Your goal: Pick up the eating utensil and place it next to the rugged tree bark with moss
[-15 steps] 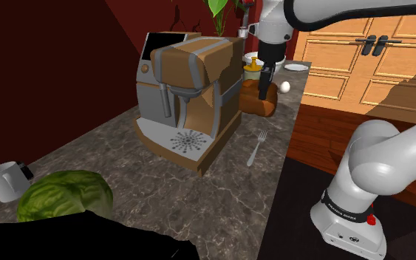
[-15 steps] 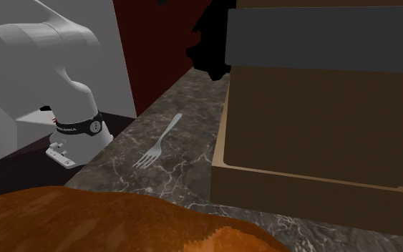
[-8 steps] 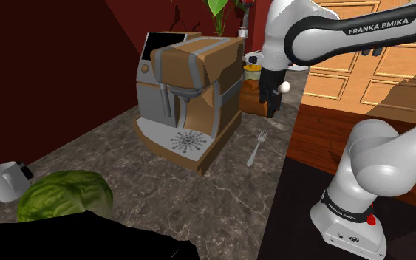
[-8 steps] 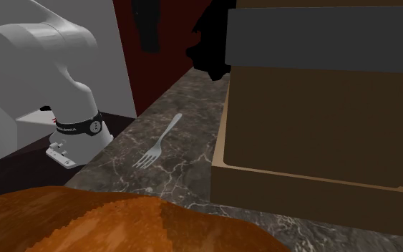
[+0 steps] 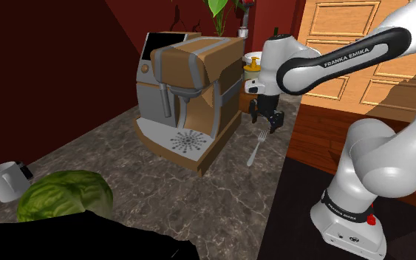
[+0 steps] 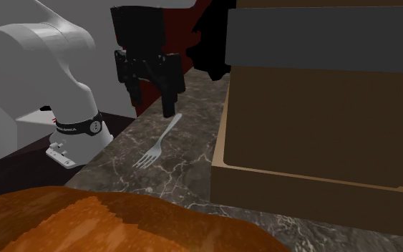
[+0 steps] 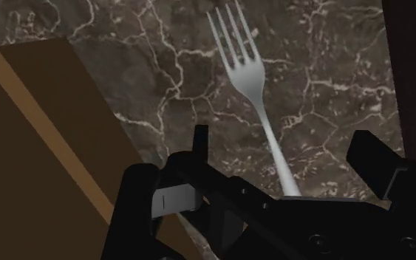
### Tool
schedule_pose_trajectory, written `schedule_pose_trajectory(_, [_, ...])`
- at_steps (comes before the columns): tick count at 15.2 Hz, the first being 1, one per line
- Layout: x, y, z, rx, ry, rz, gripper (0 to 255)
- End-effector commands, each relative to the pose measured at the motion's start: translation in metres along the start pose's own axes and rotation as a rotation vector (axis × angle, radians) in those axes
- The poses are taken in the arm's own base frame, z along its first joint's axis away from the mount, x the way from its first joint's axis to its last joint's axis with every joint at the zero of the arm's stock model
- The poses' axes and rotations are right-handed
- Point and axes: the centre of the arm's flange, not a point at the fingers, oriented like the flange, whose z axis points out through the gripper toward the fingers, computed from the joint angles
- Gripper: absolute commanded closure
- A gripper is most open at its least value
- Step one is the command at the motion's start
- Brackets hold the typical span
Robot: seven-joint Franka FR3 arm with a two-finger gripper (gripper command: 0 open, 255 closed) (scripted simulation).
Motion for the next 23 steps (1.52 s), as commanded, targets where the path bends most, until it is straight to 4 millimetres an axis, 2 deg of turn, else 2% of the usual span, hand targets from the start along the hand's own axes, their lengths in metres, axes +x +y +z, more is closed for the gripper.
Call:
schedule_pose_trajectory(1, [-0.008, 0.007, 0.024, 0.009, 0.003, -0.153, 0])
schedule_pose_trajectory(2, [-0.009, 0.01, 0.034, 0.013, 0.004, -0.212, 0])
schedule_pose_trajectory(9, [-0.009, 0.009, 0.071, 0.013, 0.004, -0.212, 0])
schedule_pose_trajectory(17, [-0.009, 0.009, 0.074, 0.013, 0.004, -0.212, 0])
schedule_pose_trajectory(18, [-0.009, 0.009, 0.074, 0.013, 0.004, -0.212, 255])
schedule_pose_trajectory(23, [-0.01, 0.009, 0.074, 0.013, 0.004, -0.212, 255])
